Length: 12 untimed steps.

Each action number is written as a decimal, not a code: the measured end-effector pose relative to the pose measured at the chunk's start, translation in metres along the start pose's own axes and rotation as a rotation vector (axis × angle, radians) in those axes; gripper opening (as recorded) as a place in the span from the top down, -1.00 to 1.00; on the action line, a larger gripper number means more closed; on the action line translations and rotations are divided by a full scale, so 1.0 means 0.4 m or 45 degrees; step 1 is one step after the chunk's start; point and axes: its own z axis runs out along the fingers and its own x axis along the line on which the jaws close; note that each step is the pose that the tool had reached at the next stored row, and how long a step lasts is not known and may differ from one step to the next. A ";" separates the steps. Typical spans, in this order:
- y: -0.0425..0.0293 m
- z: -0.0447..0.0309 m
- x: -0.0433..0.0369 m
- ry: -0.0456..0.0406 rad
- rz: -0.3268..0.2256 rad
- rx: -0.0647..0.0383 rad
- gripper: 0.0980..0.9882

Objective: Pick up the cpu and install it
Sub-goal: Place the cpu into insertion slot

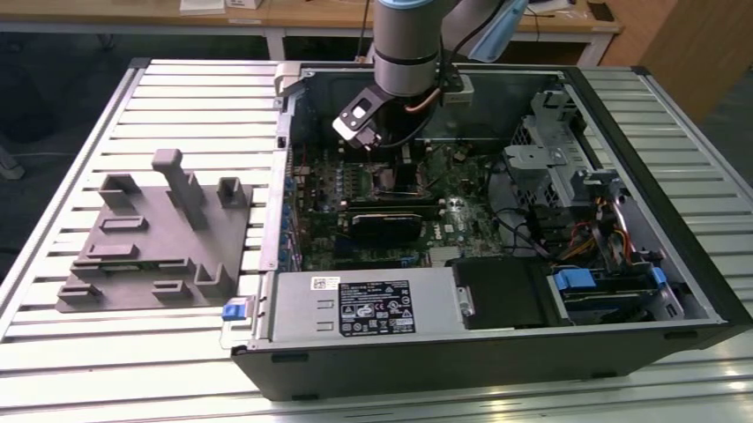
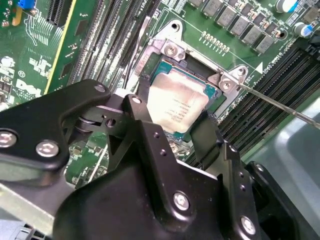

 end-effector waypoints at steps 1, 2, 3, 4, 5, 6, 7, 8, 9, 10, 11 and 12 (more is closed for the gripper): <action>0.000 0.000 0.000 0.000 0.000 0.000 -0.15; 0.000 0.000 0.000 0.000 0.000 0.000 -0.15; 0.000 0.000 0.000 0.000 0.000 0.000 -0.15; 0.000 0.000 0.000 0.000 0.000 0.000 -0.15; 0.000 -0.001 0.000 0.000 0.000 0.000 -0.10; 0.000 -0.001 0.000 -0.001 0.000 0.000 -0.10; 0.000 -0.001 0.000 -0.001 0.000 0.000 0.01; 0.000 -0.001 0.000 0.000 0.000 0.000 0.01; 0.000 -0.001 0.000 0.000 0.000 0.000 0.01; 0.000 -0.001 0.000 0.000 0.000 0.000 0.01; 0.000 -0.001 0.000 0.000 0.000 0.000 0.01; 0.000 -0.001 0.000 0.000 0.000 0.000 0.01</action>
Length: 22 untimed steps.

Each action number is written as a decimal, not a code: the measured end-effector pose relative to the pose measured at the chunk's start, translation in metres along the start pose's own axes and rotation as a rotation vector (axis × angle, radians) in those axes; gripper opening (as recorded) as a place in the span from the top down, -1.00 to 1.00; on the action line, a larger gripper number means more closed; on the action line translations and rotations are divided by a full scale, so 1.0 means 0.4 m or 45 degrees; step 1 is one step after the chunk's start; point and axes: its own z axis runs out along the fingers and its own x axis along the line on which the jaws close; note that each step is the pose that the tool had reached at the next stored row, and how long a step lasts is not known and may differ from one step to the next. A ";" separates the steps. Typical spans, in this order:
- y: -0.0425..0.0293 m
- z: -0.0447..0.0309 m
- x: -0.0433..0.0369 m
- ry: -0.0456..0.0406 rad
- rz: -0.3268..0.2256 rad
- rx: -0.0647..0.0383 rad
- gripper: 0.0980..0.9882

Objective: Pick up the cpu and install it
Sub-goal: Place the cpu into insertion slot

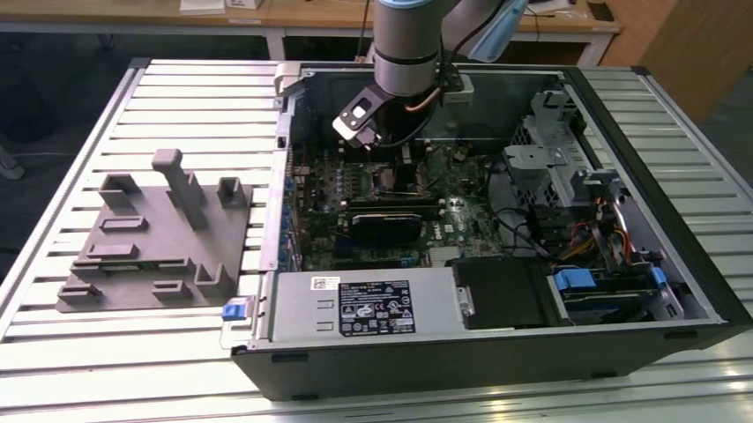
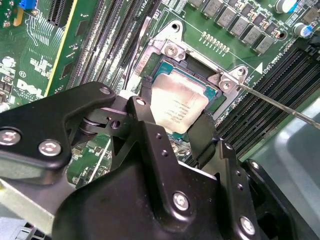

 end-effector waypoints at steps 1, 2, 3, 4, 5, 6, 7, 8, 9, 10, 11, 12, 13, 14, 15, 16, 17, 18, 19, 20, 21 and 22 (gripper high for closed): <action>0.000 0.000 0.000 0.000 0.001 0.000 0.01; 0.000 0.000 0.000 0.000 0.003 0.000 0.01; 0.000 -0.001 0.000 0.000 0.004 0.000 0.01; 0.000 -0.001 0.000 0.000 0.006 0.000 0.01; 0.000 -0.002 0.000 0.000 0.006 0.000 0.01; 0.000 -0.002 0.000 0.000 0.006 0.000 0.01; 0.000 -0.002 0.000 0.000 0.007 0.000 0.01; 0.000 -0.002 0.000 0.000 0.007 0.000 0.01; 0.000 -0.002 0.000 0.000 0.008 0.000 0.01; 0.000 -0.002 0.000 0.000 0.010 0.000 0.01; 0.001 -0.003 0.000 0.000 0.014 0.000 0.01; 0.001 -0.003 0.000 -0.001 0.020 0.001 0.01; 0.002 -0.003 0.000 -0.001 0.027 0.001 0.01; 0.002 -0.002 0.000 -0.001 0.034 0.001 0.01; 0.002 -0.002 0.000 -0.001 0.037 0.001 0.01; 0.002 -0.003 0.000 -0.002 0.039 0.001 0.01; 0.002 -0.002 0.000 -0.002 0.042 0.001 0.01; 0.002 -0.002 0.000 -0.002 0.044 0.001 0.01; 0.002 -0.002 0.000 -0.002 0.045 0.001 0.01; 0.002 -0.002 0.000 -0.002 0.046 0.001 0.01; 0.002 -0.002 0.000 -0.002 0.046 0.001 0.01; 0.002 -0.002 0.000 -0.002 0.047 0.001 0.01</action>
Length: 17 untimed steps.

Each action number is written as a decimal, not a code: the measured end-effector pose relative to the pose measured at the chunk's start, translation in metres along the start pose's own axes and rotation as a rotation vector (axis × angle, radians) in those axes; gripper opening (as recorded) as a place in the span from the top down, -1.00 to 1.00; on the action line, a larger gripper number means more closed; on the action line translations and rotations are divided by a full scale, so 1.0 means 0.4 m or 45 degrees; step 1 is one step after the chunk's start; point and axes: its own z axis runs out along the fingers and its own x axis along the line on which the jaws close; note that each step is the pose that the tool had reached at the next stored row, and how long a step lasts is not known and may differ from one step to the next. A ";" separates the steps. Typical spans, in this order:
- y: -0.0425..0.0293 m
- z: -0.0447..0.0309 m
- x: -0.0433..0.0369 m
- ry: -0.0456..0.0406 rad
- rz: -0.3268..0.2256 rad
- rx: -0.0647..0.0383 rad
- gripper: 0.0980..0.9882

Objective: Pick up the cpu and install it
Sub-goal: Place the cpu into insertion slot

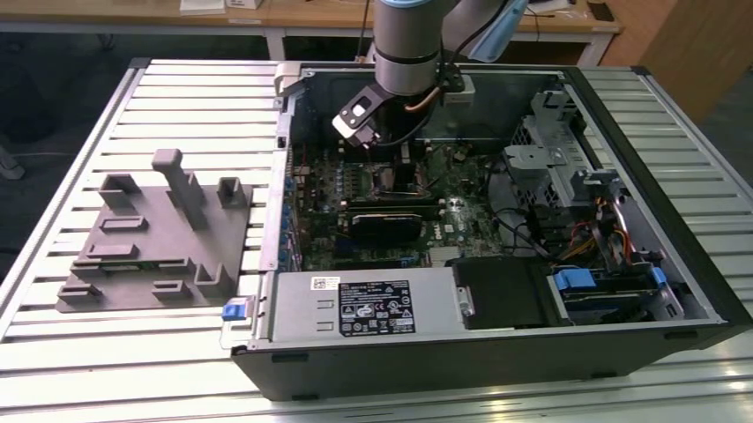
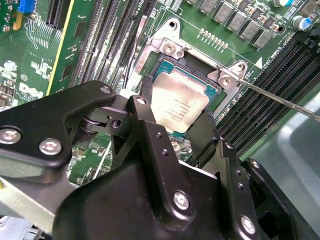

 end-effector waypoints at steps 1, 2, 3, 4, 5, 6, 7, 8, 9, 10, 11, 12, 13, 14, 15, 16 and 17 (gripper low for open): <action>0.000 0.000 0.000 0.000 0.000 0.000 0.01; 0.000 0.001 0.000 0.000 0.000 0.000 0.01; 0.000 0.001 0.000 0.000 0.000 0.000 0.01; 0.000 0.002 0.000 0.000 0.000 0.000 0.01; 0.000 0.002 0.000 0.000 0.000 0.000 0.01; 0.000 0.002 0.000 0.000 0.000 0.000 0.01; 0.000 0.002 0.000 0.000 0.000 0.000 0.01; 0.000 0.002 0.000 0.000 0.000 0.000 0.01; 0.000 0.002 0.000 0.000 0.000 0.000 0.01; 0.000 0.002 0.000 0.000 0.000 0.000 0.01; 0.000 0.002 0.000 0.000 0.000 0.000 0.01; 0.000 0.002 0.000 0.000 0.000 0.000 0.01; 0.000 0.002 0.000 0.000 0.000 0.000 0.00; 0.000 0.003 0.000 0.000 0.000 0.000 0.00; 0.000 0.003 0.000 0.000 0.000 0.000 0.00; 0.000 0.003 0.000 0.000 0.000 0.000 -0.15; 0.000 0.003 0.000 0.000 0.000 0.000 -0.15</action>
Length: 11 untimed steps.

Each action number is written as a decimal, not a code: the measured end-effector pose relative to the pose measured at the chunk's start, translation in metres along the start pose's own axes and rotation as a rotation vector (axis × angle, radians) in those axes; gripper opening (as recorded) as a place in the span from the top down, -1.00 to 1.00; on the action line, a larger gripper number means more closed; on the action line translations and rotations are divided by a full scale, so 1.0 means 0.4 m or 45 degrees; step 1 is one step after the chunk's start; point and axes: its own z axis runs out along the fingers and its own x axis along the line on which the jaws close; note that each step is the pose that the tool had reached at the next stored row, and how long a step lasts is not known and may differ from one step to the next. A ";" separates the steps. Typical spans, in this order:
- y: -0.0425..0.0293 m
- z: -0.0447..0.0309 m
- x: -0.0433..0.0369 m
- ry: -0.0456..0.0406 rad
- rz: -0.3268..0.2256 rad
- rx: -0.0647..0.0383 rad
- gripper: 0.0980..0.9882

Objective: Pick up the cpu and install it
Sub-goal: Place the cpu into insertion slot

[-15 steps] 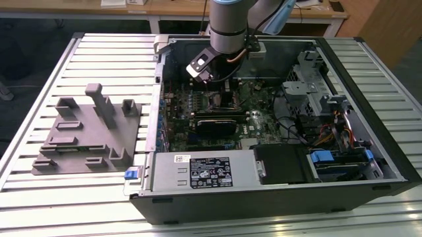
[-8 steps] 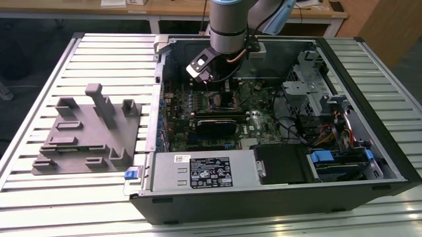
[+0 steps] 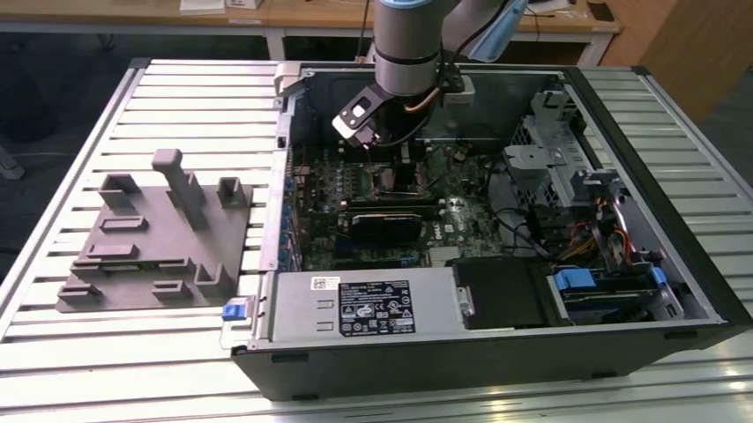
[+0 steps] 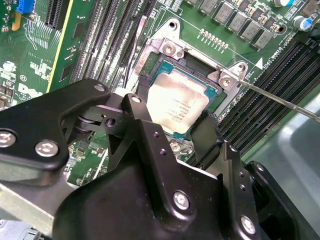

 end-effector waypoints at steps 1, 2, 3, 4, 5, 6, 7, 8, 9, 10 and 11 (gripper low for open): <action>0.000 0.000 0.000 0.000 0.000 0.000 -0.15; 0.000 0.000 0.000 0.000 0.000 0.000 -0.15; 0.000 -0.001 0.000 0.000 0.000 0.000 -0.15; 0.000 -0.004 0.000 0.000 0.000 0.000 -0.15; 0.000 -0.008 0.000 0.000 0.000 0.000 -0.15; 0.001 -0.014 0.000 0.000 0.000 0.000 -0.15; 0.001 -0.019 0.000 0.000 0.000 0.000 -0.15; 0.001 -0.023 -0.001 0.000 0.000 0.000 -0.15; 0.001 -0.027 -0.001 0.000 0.000 0.000 -0.15; 0.001 -0.028 -0.001 0.000 0.000 0.000 -0.15; 0.001 -0.028 -0.001 0.000 0.000 0.000 -0.15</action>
